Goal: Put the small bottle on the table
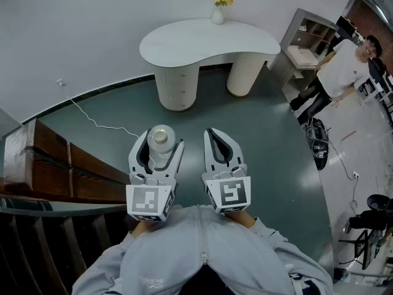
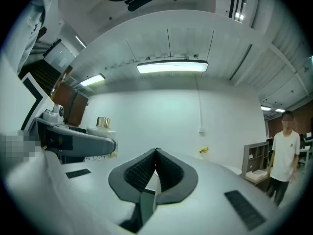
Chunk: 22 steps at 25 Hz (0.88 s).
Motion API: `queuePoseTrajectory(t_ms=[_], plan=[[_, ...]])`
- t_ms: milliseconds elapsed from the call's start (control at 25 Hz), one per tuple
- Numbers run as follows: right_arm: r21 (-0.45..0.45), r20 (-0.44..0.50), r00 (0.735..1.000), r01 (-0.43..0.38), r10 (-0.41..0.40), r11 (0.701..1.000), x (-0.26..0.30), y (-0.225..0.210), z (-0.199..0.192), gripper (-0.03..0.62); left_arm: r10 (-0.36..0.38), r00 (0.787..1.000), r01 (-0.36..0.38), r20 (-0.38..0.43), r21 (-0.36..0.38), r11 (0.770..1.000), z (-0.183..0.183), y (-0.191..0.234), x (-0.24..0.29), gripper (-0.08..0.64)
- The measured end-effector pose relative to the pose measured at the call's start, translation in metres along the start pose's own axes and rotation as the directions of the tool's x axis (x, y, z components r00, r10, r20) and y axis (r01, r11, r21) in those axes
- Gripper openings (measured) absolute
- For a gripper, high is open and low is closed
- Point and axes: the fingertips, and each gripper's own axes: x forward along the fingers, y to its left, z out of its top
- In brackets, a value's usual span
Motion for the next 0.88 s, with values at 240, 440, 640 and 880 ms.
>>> queuePoseTrajectory(t_ms=[240, 440, 640, 880], plan=[[0.003, 0.006, 1.0, -0.003, 0.003, 1.0, -0.006, -0.005, 0.0, 0.026, -0.003, 1.0, 0.003, 0.002, 0.008, 1.0, 0.001, -0.009, 0.002, 0.33], [0.026, 0.028, 0.999, -0.018, 0.017, 0.999, -0.011, -0.013, 0.001, 0.027, -0.004, 1.0, 0.004, 0.002, 0.007, 1.0, 0.001, -0.021, 0.006, 0.331], [0.032, 0.03, 0.999, -0.022, 0.021, 0.999, -0.017, -0.021, -0.002, 0.028, 0.004, 1.0, -0.004, 0.003, 0.003, 1.0, 0.0, -0.03, 0.007, 0.331], [0.014, 0.032, 0.999, -0.028, 0.028, 0.999, -0.013, -0.03, -0.003, 0.028, 0.014, 1.0, -0.014, 0.0, 0.009, 1.0, 0.0, -0.035, 0.014, 0.331]])
